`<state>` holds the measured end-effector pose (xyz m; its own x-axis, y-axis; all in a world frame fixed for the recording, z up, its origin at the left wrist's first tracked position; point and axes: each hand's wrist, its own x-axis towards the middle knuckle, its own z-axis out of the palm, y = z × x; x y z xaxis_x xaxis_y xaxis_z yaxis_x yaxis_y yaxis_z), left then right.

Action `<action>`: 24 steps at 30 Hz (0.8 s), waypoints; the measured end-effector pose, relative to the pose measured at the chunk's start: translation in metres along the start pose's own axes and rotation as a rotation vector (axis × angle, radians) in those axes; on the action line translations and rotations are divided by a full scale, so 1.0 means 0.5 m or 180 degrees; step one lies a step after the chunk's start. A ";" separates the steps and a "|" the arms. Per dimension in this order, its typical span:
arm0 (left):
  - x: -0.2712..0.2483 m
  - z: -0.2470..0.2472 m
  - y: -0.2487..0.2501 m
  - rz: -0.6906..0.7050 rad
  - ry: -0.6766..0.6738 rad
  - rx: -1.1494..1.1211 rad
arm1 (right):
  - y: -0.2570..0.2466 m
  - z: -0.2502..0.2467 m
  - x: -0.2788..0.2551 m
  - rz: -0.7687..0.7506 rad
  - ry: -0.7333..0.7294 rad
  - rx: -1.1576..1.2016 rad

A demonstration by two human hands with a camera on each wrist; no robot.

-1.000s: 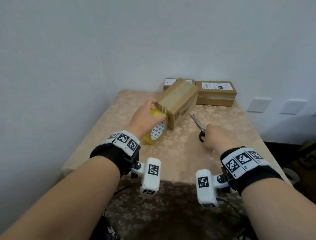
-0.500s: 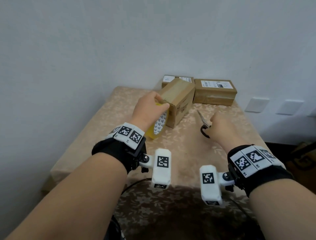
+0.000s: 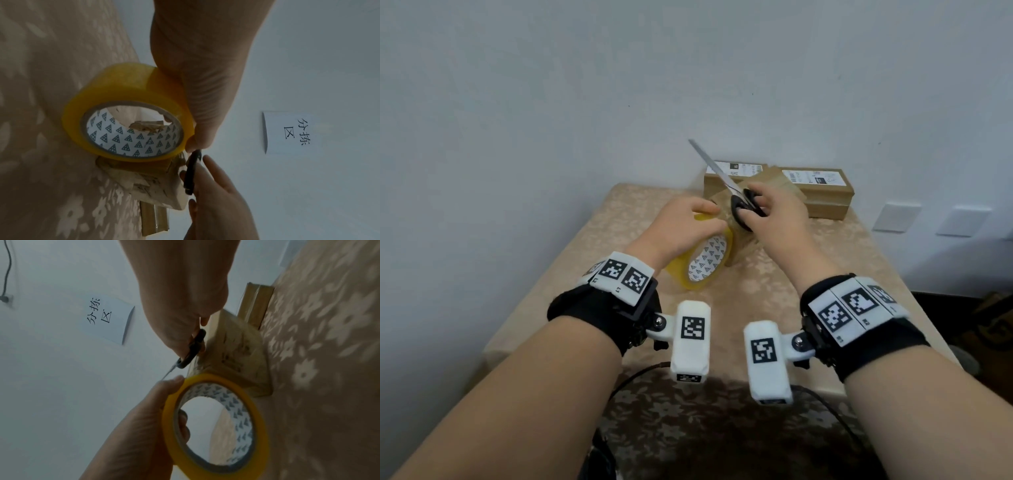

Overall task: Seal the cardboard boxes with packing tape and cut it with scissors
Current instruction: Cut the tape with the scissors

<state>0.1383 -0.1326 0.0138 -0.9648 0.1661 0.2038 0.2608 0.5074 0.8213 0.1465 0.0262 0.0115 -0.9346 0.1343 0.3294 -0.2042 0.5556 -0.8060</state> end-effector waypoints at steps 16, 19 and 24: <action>-0.007 -0.055 -0.012 0.0099 0.0039 0.1425 | -0.033 0.074 0.081 -0.0203 -0.0486 -0.0742; -0.005 -0.060 -0.019 0.0036 0.0001 0.1400 | -0.046 0.066 0.082 -0.0079 -0.0586 -0.0646; -0.017 -0.049 -0.027 -0.0052 -0.0291 0.1399 | -0.027 0.035 0.036 0.0229 -0.0452 0.0438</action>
<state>0.1423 -0.1615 0.0139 -0.9672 0.2190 0.1286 0.2539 0.8183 0.5156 0.1274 0.0065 0.0197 -0.9779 0.0473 0.2037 -0.1641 0.4302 -0.8877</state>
